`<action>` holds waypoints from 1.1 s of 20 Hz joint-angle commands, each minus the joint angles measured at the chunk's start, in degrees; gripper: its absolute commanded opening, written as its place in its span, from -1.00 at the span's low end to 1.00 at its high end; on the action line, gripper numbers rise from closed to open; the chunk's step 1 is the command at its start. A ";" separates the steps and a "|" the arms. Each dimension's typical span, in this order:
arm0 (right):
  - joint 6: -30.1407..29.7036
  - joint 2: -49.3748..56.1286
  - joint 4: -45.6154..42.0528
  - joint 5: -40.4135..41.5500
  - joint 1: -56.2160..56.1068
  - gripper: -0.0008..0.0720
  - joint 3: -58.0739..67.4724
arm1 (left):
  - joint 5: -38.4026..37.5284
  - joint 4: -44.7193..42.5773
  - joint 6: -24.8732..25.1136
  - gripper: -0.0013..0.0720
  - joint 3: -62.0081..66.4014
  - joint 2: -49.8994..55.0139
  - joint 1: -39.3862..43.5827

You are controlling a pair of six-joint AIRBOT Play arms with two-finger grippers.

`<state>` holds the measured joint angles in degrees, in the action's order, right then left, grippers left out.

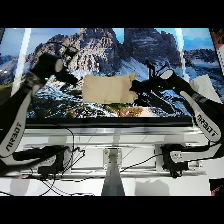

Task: Fold the clothes and pants, and hang the long-sleeved shirts on hangers.

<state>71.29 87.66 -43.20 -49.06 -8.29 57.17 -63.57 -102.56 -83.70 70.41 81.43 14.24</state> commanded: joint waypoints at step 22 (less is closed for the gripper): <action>31.71 -31.67 -48.59 -29.77 65.90 -0.94 1.16 | -2.25 2.80 -6.36 -0.25 0.02 -12.96 -9.22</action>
<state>102.69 56.27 -87.46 -75.00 52.49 60.20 -65.84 -101.30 -90.02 70.41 68.42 5.08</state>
